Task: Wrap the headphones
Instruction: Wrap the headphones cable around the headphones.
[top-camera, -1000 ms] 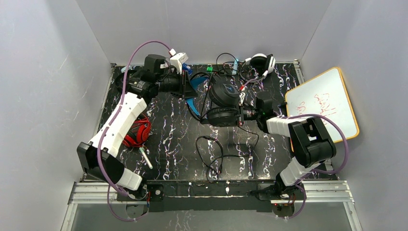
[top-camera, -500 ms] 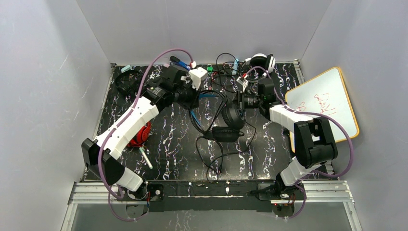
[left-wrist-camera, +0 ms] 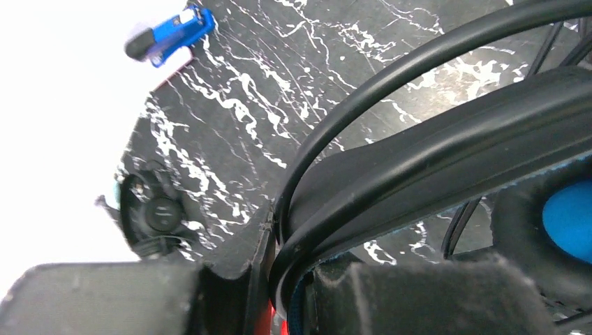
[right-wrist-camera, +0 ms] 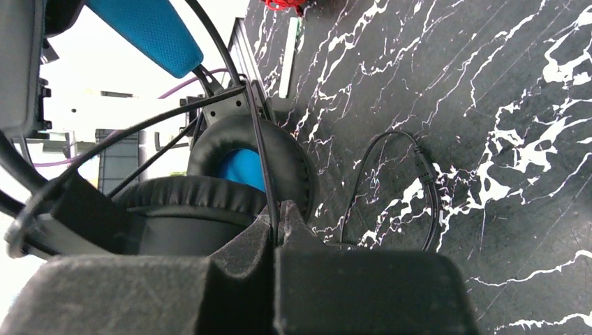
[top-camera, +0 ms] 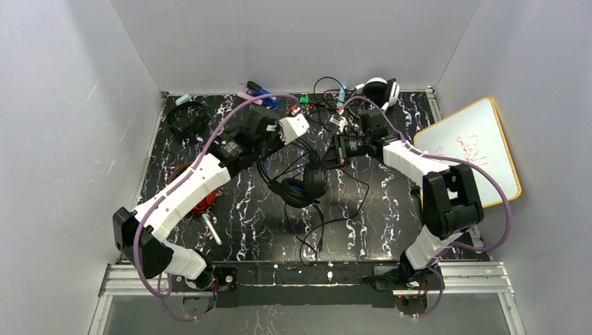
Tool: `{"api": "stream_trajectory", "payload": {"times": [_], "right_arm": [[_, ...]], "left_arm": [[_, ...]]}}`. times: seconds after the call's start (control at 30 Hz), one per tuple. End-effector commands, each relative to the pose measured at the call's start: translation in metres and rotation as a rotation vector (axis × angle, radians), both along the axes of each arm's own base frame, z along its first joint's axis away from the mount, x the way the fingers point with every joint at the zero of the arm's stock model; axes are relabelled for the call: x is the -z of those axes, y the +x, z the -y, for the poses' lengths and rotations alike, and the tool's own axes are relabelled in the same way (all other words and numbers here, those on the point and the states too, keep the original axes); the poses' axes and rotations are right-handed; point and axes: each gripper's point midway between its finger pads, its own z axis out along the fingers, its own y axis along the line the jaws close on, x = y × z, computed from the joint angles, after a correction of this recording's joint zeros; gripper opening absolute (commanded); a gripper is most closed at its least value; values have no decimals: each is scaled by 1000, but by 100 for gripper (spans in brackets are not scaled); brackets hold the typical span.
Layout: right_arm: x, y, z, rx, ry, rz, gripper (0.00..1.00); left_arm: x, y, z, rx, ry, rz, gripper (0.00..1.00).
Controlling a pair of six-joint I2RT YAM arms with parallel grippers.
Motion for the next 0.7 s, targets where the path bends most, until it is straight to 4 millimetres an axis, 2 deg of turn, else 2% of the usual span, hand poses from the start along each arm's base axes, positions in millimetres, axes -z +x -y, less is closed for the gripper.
{"api": "stream_trajectory", "payload": {"times": [0.0,0.1,0.33,0.53,0.67], "right_arm": [[-11,13,3,21,-46,22,3],[-18,13,0,18,-44,22,4],[-17,14,-5,24,-100,31,7],[-29,10,-5,14,-101,34,13],[-25,4,-2,1,-118,17,13]], "left_arm": [[-16,0,-28,74,280,155,0],[-11,1,-26,125,352,189,0],[-9,-5,-11,252,360,251,0],[-6,-3,-10,253,407,264,0],[-9,0,-10,250,420,283,0]]}}
